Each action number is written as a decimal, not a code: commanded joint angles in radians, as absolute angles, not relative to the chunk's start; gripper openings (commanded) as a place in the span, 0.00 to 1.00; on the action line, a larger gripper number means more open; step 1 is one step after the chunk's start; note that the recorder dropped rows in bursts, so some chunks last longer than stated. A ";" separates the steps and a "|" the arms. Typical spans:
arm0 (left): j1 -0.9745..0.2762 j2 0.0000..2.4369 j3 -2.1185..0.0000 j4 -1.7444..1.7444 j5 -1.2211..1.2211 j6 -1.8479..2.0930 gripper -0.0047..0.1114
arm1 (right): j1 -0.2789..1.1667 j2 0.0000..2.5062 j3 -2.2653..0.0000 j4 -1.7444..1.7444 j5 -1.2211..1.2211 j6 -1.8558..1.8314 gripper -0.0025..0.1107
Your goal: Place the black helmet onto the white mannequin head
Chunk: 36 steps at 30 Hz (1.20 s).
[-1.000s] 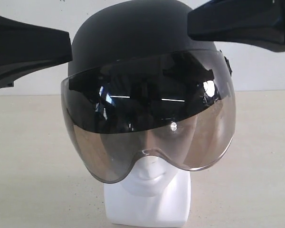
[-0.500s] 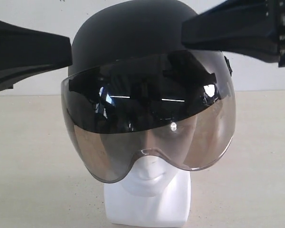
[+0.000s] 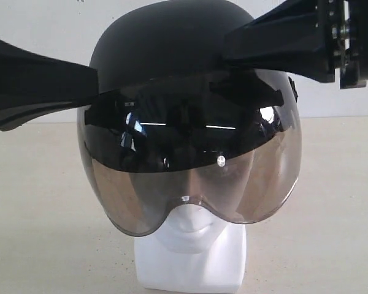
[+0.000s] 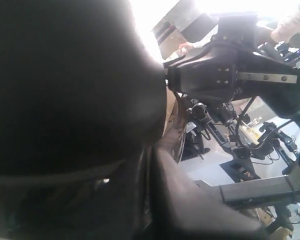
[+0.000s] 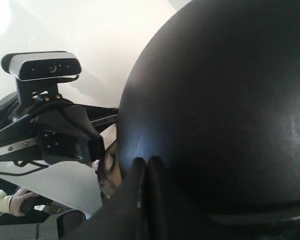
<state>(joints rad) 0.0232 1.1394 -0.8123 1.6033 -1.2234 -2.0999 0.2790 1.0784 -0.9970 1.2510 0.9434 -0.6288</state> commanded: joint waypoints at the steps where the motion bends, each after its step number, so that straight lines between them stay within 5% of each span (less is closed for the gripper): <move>1: 0.024 1.143 -0.808 1.667 -1.221 -2.102 0.08 | 0.279 1.084 -1.000 1.128 1.028 -0.613 0.02; 36: 0.024 1.179 -0.748 1.588 -1.221 -2.102 0.08 | 0.279 1.091 -0.930 1.024 0.988 -0.555 0.02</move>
<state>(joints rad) 0.0232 1.1860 -0.7446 1.7036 -1.3016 -2.0999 0.2813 1.0706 -0.9451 1.0911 1.0536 -0.5567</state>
